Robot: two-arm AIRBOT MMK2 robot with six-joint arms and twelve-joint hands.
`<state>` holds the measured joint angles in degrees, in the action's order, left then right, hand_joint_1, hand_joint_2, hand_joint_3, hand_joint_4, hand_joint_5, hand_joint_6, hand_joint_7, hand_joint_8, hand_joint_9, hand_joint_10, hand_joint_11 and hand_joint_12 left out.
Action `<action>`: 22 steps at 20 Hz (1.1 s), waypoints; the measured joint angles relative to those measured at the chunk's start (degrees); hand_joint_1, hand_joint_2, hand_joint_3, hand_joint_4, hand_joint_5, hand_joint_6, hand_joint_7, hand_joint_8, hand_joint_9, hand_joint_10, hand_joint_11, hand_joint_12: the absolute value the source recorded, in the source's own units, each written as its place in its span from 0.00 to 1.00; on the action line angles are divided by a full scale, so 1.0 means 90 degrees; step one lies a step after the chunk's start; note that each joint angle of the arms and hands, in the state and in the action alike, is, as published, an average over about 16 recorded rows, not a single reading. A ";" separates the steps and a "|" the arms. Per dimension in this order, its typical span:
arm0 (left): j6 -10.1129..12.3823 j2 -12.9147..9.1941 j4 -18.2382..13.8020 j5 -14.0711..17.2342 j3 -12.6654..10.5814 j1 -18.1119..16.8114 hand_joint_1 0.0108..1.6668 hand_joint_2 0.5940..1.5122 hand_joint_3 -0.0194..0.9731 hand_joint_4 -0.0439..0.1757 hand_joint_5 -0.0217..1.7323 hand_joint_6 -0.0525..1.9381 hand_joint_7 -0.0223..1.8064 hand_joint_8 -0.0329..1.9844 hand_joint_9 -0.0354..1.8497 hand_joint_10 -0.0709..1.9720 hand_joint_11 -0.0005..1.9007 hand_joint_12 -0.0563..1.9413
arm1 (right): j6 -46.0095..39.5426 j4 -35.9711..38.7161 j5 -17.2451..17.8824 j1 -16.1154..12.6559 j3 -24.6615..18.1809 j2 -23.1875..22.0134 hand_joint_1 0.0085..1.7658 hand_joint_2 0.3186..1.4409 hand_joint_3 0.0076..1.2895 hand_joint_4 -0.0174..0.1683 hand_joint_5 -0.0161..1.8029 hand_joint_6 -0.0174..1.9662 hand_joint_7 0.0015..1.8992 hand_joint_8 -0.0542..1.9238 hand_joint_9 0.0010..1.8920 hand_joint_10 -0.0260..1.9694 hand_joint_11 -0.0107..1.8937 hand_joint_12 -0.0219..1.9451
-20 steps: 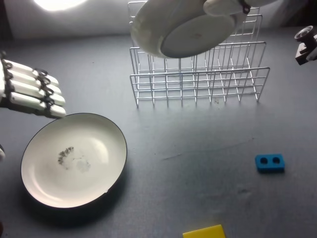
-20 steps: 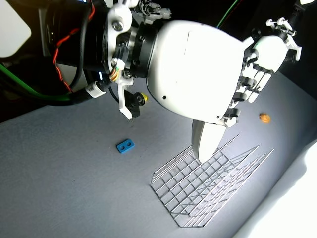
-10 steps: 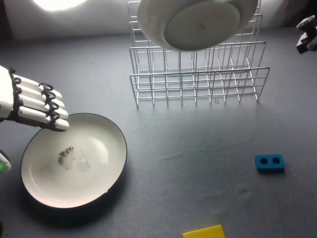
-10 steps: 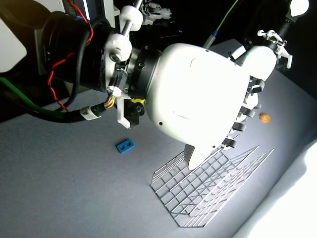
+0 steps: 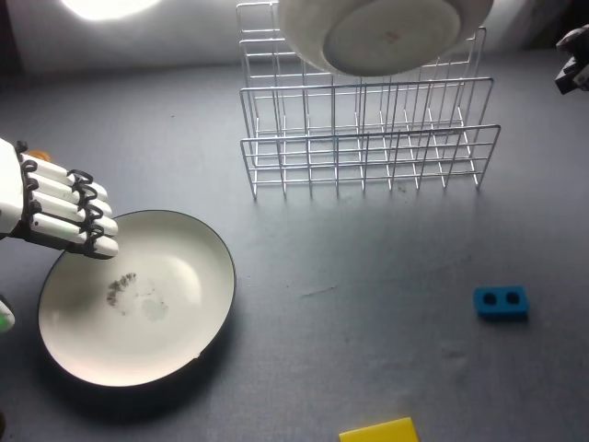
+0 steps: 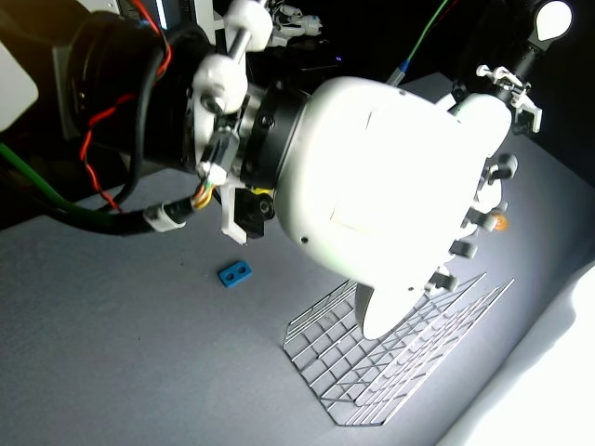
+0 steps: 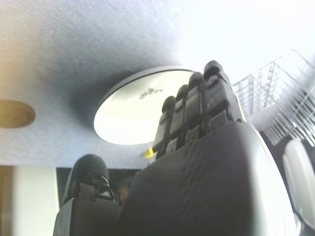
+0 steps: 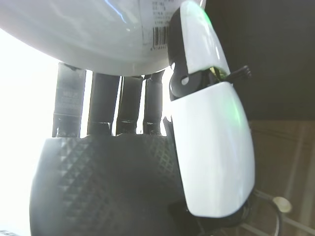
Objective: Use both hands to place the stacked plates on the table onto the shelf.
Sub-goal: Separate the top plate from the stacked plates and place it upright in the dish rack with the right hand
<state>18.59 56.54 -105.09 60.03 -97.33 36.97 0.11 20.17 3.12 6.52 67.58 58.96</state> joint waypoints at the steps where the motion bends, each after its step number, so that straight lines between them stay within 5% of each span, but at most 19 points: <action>1: -0.0001 0.0005 -0.0007 -0.0014 -0.0005 0.0018 0.00 0.66 0.03 0.21 0.02 0.03 0.02 0.01 0.03 0.03 0.01 0.03 | -0.0008 -0.0013 -0.0011 0.0024 0.0053 0.0035 0.71 0.66 0.01 0.04 0.46 0.55 0.54 0.52 0.68 0.04 0.50 0.48; 10: -0.0013 0.0045 -0.0018 -0.0088 -0.0070 0.0144 0.00 0.66 0.03 0.20 0.02 0.03 0.02 0.01 0.02 0.03 0.01 0.03 | -0.0130 -0.0134 0.0038 0.0386 0.0614 0.0423 0.70 0.66 0.01 0.04 0.46 0.55 0.54 0.52 0.68 0.03 0.50 0.48; 15: -0.0014 0.0056 -0.0020 -0.0114 -0.0107 0.0211 0.00 0.66 0.03 0.20 0.02 0.03 0.02 0.01 0.01 0.03 0.01 0.03 | -0.0202 -0.0324 0.0172 0.0682 0.0983 0.0683 0.70 0.67 0.01 0.04 0.46 0.56 0.53 0.52 0.65 0.14 0.50 0.48; 22: -0.0013 0.0073 -0.0051 -0.0151 -0.0146 0.0280 0.00 0.66 0.03 0.21 0.02 0.03 0.01 0.01 0.02 0.03 0.01 0.03 | -0.0221 -0.0687 0.0318 0.1082 0.1436 0.0994 0.71 0.67 0.01 0.04 0.45 0.56 0.53 0.52 0.63 0.16 0.49 0.47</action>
<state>18.48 57.20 -105.55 58.67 -98.64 39.49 -1.88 13.98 5.97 16.26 80.50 67.91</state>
